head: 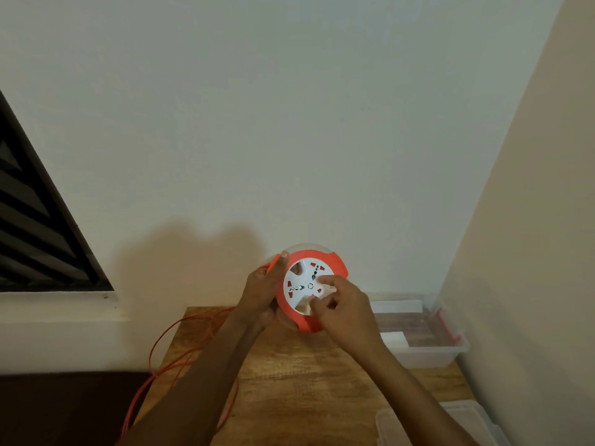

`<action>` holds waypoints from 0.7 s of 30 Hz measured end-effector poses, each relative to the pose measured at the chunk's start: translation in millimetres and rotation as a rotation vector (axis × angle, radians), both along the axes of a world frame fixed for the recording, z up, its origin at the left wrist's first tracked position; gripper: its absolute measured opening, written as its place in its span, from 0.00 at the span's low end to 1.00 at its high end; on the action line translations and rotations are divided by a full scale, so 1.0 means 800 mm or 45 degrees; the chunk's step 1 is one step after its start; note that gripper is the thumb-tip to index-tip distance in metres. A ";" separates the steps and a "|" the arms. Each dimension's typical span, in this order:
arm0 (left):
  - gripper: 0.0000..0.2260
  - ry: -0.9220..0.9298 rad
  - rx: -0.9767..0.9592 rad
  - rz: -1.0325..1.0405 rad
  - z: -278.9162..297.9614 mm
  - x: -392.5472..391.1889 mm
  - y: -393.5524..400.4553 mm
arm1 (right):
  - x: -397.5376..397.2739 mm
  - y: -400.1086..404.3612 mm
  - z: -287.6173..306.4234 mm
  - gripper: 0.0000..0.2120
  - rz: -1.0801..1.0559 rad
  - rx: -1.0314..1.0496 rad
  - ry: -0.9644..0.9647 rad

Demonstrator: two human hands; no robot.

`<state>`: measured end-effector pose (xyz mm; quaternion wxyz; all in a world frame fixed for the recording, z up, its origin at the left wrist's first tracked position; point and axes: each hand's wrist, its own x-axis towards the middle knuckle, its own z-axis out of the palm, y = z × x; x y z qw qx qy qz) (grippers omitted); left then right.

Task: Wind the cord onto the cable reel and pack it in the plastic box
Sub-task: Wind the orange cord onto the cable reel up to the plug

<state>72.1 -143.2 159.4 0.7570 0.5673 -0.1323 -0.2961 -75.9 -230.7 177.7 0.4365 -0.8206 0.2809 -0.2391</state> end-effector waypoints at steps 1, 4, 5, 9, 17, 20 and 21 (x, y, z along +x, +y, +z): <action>0.23 0.001 0.002 -0.027 0.001 -0.001 0.001 | -0.006 -0.003 0.001 0.18 0.027 -0.313 -0.013; 0.25 0.001 0.007 -0.098 0.000 -0.004 0.001 | -0.013 -0.009 0.008 0.14 0.303 -0.983 0.149; 0.26 -0.001 0.008 -0.120 0.000 -0.005 0.001 | -0.013 -0.009 0.009 0.15 0.388 -1.070 0.249; 0.24 0.002 0.009 -0.200 0.001 -0.004 0.000 | -0.015 -0.012 0.015 0.17 0.556 -1.248 0.432; 0.22 -0.190 0.109 -0.243 -0.001 0.000 -0.004 | -0.010 -0.001 -0.005 0.23 0.488 -1.504 0.699; 0.21 -0.271 0.167 -0.225 -0.001 0.003 -0.003 | -0.003 0.000 -0.004 0.27 0.451 -1.513 0.739; 0.21 -0.264 0.157 -0.214 -0.002 0.003 -0.003 | -0.001 0.000 -0.002 0.28 0.430 -1.518 0.750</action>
